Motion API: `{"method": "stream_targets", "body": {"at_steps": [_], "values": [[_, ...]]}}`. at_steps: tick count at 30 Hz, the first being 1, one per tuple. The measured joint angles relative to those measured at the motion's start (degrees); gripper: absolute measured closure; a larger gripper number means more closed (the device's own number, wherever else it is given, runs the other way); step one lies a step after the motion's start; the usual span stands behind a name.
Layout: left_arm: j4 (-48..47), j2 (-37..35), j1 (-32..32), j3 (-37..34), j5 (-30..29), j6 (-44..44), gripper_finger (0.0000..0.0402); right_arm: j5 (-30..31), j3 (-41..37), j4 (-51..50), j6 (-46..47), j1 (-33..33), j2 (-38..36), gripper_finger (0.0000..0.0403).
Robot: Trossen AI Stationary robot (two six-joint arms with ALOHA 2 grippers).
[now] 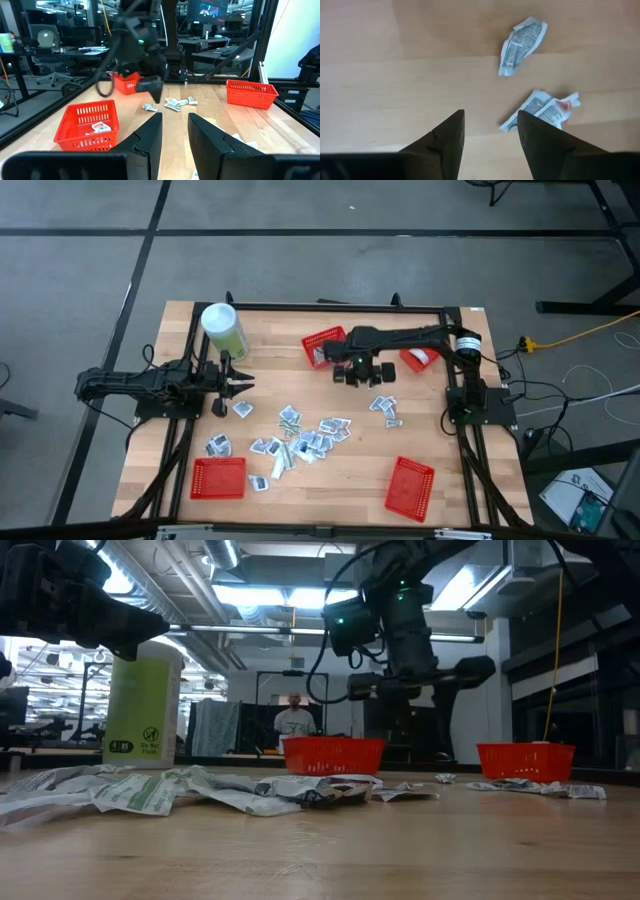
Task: Pick & Place First Aid Supplies
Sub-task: Put the orange ointment pack into the red container
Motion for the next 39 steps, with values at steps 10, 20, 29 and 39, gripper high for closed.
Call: {"method": "stream_targets", "body": {"at_steps": [10,20,29,39], "values": [[0.0,0.0,0.0,0.0,0.0,0.0,0.0313,7.2,-0.7,0.2,-0.1,1.8,0.0,0.0221],[0.0,0.0,0.0,0.0,0.0,0.0,0.0313,2.9,-5.8,4.2,3.0,1.0,-3.0,0.0234],[0.0,0.0,0.0,0.0,0.0,0.0,0.0313,1.6,-20.6,16.1,7.5,1.9,-14.8,0.0234],[0.0,0.0,0.0,0.0,0.0,0.0,0.0313,3.2,-37.3,37.7,5.8,2.1,-24.2,0.0234]]}}
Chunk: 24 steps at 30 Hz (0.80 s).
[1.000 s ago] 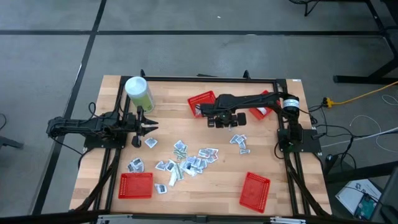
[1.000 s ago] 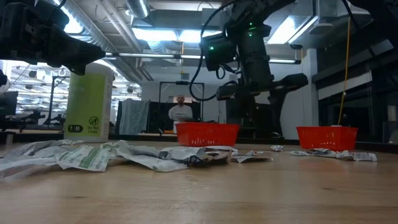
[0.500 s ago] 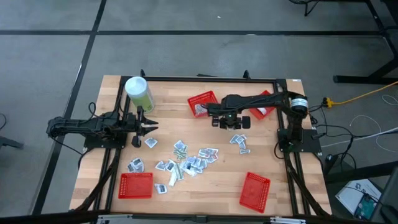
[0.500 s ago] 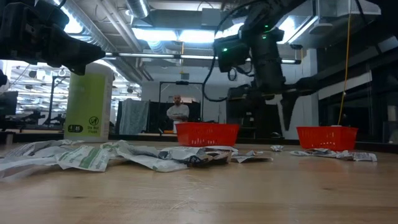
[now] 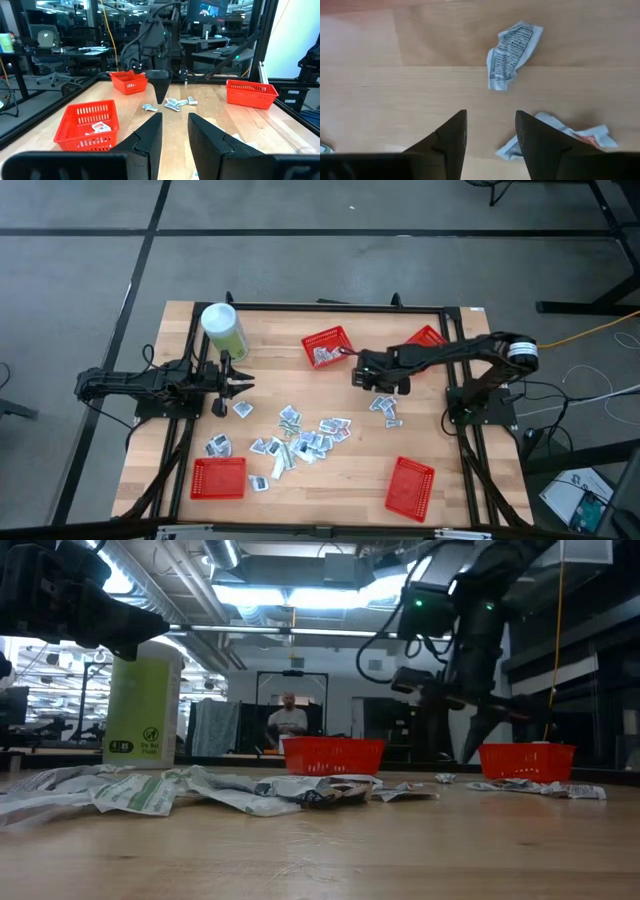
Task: Pick & Place First Aid Supplies
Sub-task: Put the orange ointment pack into the red container
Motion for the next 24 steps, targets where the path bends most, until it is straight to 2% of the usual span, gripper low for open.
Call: {"method": "stream_targets", "body": {"at_steps": [8,14,18,24], "values": [[0.0,0.0,0.0,0.0,0.0,0.0,0.0313,0.2,-2.5,5.1,0.2,0.0,-0.2,0.0234],[0.0,0.0,0.0,0.0,0.0,0.0,0.0313,3.3,-2.5,5.6,0.8,0.0,0.0,0.0234],[0.0,0.0,0.0,0.0,0.0,0.0,0.0313,8.9,-2.5,4.5,9.6,0.0,0.3,0.0234],[0.0,0.0,0.0,0.0,0.0,0.0,0.0313,9.5,-2.5,1.8,17.7,-0.1,0.4,0.0234]]}}
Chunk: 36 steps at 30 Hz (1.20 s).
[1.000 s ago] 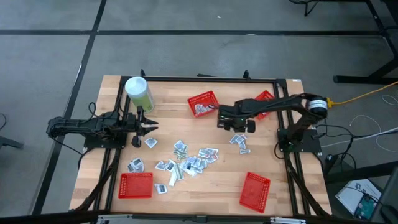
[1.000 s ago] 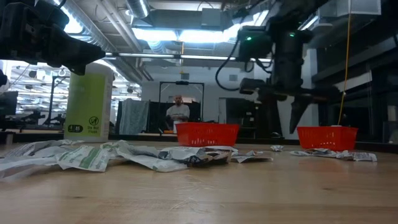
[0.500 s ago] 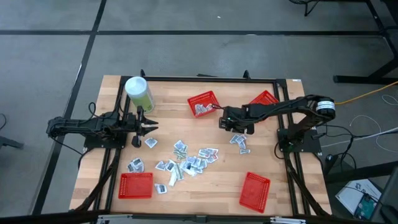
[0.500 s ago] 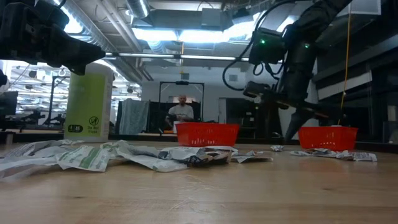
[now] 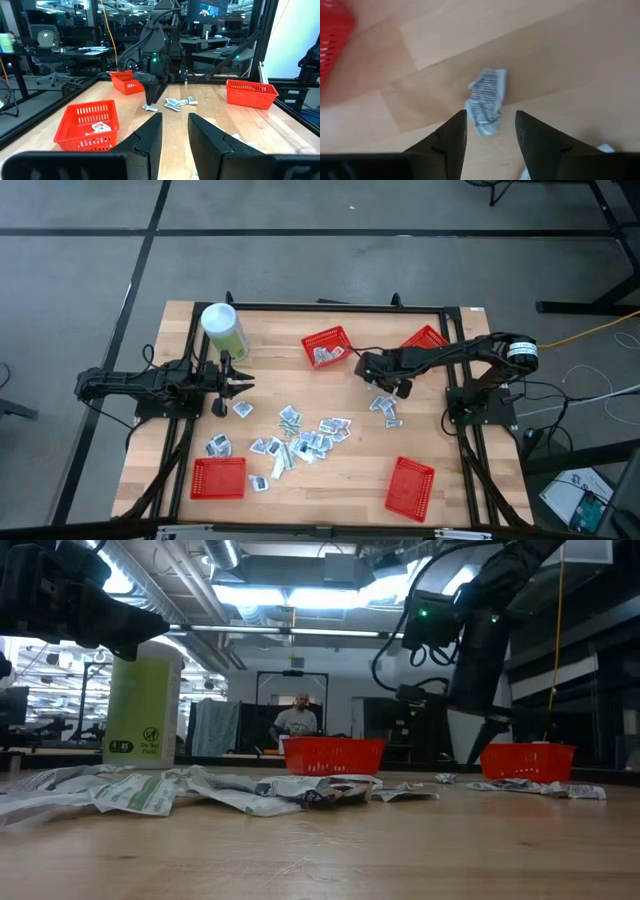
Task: Pick & Place First Aid Supplies
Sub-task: Put the orange ointment pack into the red container
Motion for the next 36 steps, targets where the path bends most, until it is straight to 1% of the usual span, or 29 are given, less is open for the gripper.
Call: {"method": "stream_targets", "body": {"at_steps": [10,23,29,36], "values": [[0.0,0.0,0.0,0.0,0.0,0.0,0.0313,2.6,0.0,-0.7,0.1,-0.4,0.0,0.0234],[0.0,0.0,0.0,0.0,0.0,0.0,0.0313,2.9,0.0,0.4,0.0,-0.4,0.0,0.0234],[0.0,0.0,0.0,0.0,0.0,0.0,0.0313,6.8,0.0,3.7,-1.3,-0.2,3.5,0.0234],[0.0,0.0,0.0,0.0,0.0,0.0,0.0313,7.2,0.1,4.5,-1.2,-0.2,5.0,0.0234]]}}
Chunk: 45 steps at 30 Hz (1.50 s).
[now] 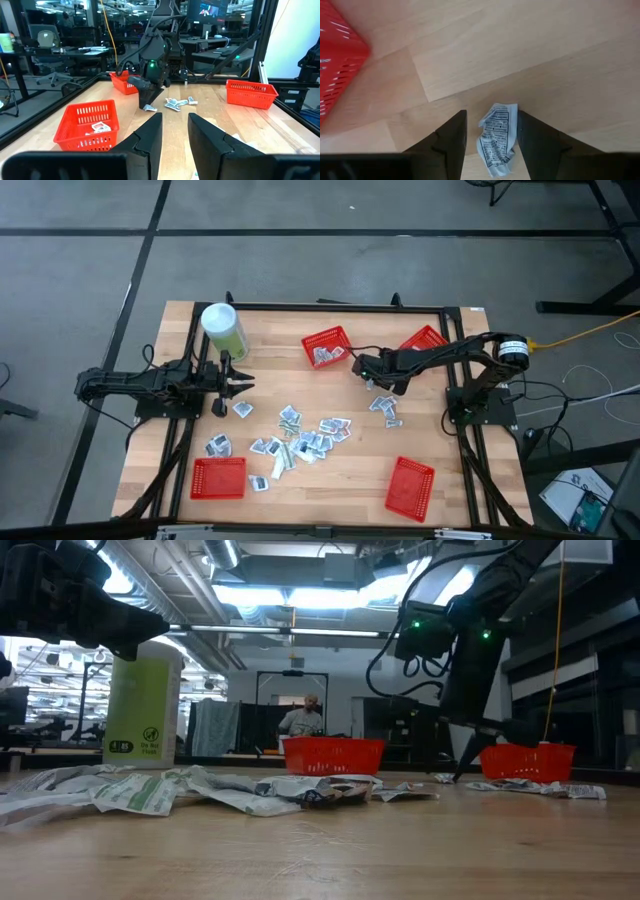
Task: Pick & Place First Aid Supplies
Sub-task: Put the orange ointment pack into the red container
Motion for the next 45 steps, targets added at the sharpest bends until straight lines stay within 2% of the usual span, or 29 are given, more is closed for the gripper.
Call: {"method": "stream_targets", "body": {"at_steps": [10,24,34,40,45], "values": [[0.0,0.0,0.0,0.0,0.0,0.0,0.0313,-1.7,0.0,-0.1,0.1,0.0,0.1,0.0245],[0.0,0.0,0.0,0.0,0.0,0.0,0.0313,-3.8,-0.2,-0.5,0.0,0.0,0.2,0.039],[0.0,0.0,0.0,0.0,0.0,0.0,0.0313,-6.1,0.5,0.1,-0.3,0.0,-1.7,0.0394],[0.0,0.0,0.0,0.0,0.0,0.0,0.0313,-6.1,4.1,-0.2,-11.0,0.0,-3.3,0.0393],[0.0,0.0,0.0,0.0,0.0,0.0,0.0313,-5.7,10.0,0.1,-28.6,-0.1,-3.4,0.0395]]}}
